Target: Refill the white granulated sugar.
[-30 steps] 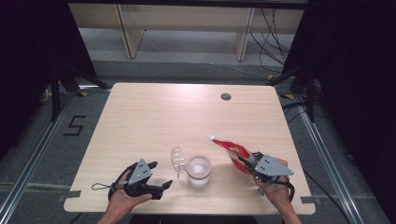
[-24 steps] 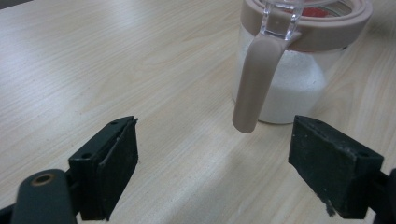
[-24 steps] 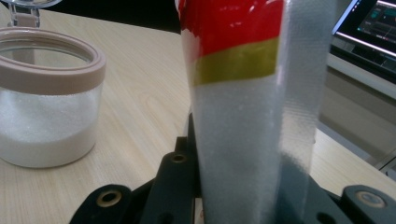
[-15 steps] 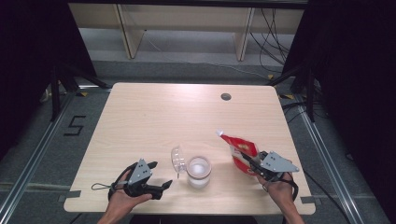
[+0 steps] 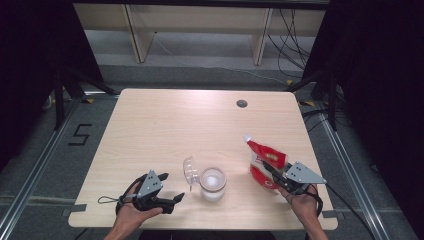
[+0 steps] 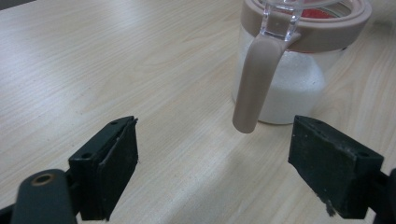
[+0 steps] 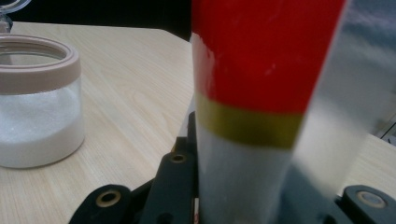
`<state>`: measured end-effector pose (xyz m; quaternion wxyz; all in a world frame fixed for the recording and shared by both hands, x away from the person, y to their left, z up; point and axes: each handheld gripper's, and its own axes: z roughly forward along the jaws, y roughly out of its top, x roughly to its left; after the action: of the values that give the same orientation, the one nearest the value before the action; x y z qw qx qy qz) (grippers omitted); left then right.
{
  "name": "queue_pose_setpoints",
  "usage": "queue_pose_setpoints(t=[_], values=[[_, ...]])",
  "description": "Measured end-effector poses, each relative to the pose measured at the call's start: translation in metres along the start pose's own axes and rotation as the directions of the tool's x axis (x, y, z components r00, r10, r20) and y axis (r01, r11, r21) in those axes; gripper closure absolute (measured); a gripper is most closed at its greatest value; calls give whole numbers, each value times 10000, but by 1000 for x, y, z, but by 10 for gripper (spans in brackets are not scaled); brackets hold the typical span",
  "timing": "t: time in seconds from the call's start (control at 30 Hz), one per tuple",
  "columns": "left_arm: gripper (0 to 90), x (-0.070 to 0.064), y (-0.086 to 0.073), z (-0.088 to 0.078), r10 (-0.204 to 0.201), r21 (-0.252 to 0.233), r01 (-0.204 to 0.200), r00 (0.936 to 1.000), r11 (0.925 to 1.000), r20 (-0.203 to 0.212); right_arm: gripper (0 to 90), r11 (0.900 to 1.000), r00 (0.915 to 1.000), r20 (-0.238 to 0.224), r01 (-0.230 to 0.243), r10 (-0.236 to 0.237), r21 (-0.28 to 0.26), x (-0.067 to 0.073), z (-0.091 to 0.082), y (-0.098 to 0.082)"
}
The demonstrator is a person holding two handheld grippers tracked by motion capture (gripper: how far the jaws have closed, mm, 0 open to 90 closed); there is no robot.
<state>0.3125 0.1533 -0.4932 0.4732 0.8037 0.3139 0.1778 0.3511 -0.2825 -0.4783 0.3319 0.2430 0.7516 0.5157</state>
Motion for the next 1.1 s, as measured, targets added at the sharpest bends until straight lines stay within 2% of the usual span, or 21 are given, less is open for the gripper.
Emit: queue_pose_setpoints(t=[0.07,0.17,0.2,0.3,0.33,0.43,0.47,0.5,0.53,0.6,0.63,0.7,0.73,0.77,0.8,0.83,0.93,0.97,1.03,1.07,1.1], values=[[154,0,0,0,29,0,-29,10000,10000,1,802,10000,10000,0,26,-26,88,1,0,-1],[154,0,0,0,9,-7,-9,10000,10000,0,790,9997,9997,-11,-231,231,57,2,2,-1],[154,0,0,0,6,-3,-6,10000,10000,-1,785,10000,9999,37,-98,98,-2,2,2,-1],[154,0,0,0,27,4,-27,10000,10000,4,768,10000,9999,42,-99,99,-4,1,2,-2],[154,0,0,0,8,-7,-8,10000,10000,1,758,9987,9988,-96,-479,481,193,3,1,-2],[154,0,0,0,4,-8,-4,10000,10000,2,701,9973,9975,-34,-706,707,207,2,1,-2],[154,0,0,0,-3,-15,3,10000,10000,7,683,9951,9953,-120,-959,962,238,3,0,-3],[154,0,0,0,-3,-21,3,10000,10000,6,617,9897,9897,-16,-1429,1429,135,4,-1,-3],[154,0,0,0,-3,-21,3,10000,10000,6,617,9897,9897,-16,-1429,1429,135,4,-1,-3],[154,0,0,-1,-48,8,48,10000,10000,-2,560,9883,9887,64,-1497,1496,292,4,-2,-3],[154,-1,0,-1,-92,-21,92,9999,10000,-43,505,9809,9814,-62,-1914,1917,333,6,-4,-2],[154,0,0,-1,-93,-16,93,9999,10000,-54,481,9774,9780,-11,-2086,2088,332,7,-6,-1],[154,0,0,-1,-66,-12,66,10000,10000,-61,448,9765,9771,107,-2128,2125,355,9,-8,0],[154,2,0,-1,150,-5,-150,9999,9999,-50,421,9773,9780,185,-2084,2078,382,9,-9,0],[154,3,0,-1,256,45,-256,9996,9997,-75,406,9664,9676,276,-2521,2510,495,11,-11,1],[154,2,0,-1,192,5,-192,9998,9998,-62,407,9622,9624,370,-2702,2690,327,12,-13,1],[154,2,0,-2,217,-4,-217,9998,9998,-43,387,9675,9660,612,-2525,2514,123,14,-21,2],[154,2,0,-2,221,1,-221,9997,9998,-40,382,9609,9594,623,-2766,2752,156,16,-24,3],[154,2,0,-2,238,7,-238,9997,9997,-30,374,9600,9579,756,-2793,2771,200,18,-30,3],[154,0,-1,0,-206,-162,206,9998,9997,23,374,9559,9530,857,-2930,2904,193,20,-33,3],[154,0,0,0,-131,-150,131,9999,9998,21,374,9572,9549,759,-2889,2871,141,23,-36,3]])
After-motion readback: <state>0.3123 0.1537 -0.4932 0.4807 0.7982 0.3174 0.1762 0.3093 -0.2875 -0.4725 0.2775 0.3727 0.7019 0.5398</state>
